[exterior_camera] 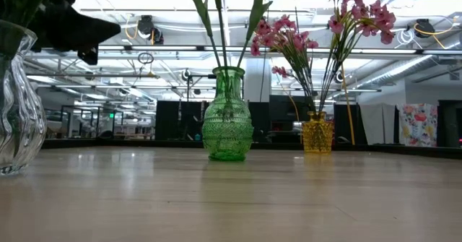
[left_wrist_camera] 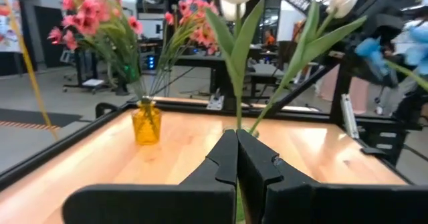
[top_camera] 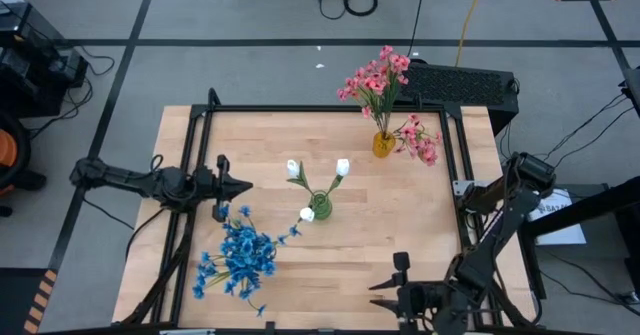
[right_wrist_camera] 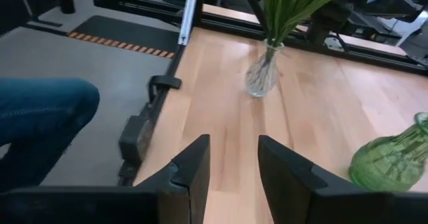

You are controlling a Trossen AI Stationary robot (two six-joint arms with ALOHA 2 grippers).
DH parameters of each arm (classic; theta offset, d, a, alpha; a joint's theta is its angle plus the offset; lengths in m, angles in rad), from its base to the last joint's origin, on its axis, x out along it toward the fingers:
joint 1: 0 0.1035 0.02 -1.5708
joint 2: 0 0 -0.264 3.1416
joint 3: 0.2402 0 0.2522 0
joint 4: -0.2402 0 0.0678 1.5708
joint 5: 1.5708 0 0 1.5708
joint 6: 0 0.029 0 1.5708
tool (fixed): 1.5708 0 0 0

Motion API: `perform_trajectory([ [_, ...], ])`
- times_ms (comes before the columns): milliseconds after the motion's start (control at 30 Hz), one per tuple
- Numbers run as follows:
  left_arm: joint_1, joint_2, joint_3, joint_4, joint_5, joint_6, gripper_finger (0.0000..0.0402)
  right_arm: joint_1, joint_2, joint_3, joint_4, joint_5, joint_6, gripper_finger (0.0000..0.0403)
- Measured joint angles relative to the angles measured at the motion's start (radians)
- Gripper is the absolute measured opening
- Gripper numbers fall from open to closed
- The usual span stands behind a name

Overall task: Sort flowers into vase by color
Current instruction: Return to Home Position

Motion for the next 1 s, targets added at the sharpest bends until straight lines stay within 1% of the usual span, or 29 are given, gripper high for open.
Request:
perform_trajectory([
  [167, 0.056, 0.000, -0.001, 0.007, 0.097, 0.000, 0.0001, -0.022, 0.000, 0.000, 0.000, -0.025, -0.029, 0.0118],
  [433, 0.136, 0.000, -0.002, -0.008, 0.225, -0.001, 0.0001, -0.040, 0.000, 0.000, 0.001, -0.022, -0.037, 0.0118],
  [567, 0.138, -0.002, -0.002, -0.082, 0.238, -0.009, 0.0001, -0.041, -0.002, 0.000, 0.007, -0.021, -0.037, 0.0118],
  [633, 0.138, -0.008, -0.002, -0.094, 0.243, -0.019, 0.0001, -0.040, -0.011, 0.000, 0.008, -0.020, -0.037, 0.0118],
  [733, 0.138, -0.025, -0.003, -0.092, 0.278, -0.020, 0.0001, -0.040, -0.035, 0.000, 0.010, -0.020, -0.045, 0.0118],
  [867, 0.138, -0.075, -0.003, -0.147, 0.315, -0.018, 0.0001, -0.033, -0.077, 0.000, 0.003, -0.015, -0.086, 0.0118],
  [1000, 0.138, -0.144, -0.003, -0.228, 0.316, -0.024, 0.0001, -0.017, -0.148, 0.000, -0.059, 0.033, -0.114, 0.0117],
])
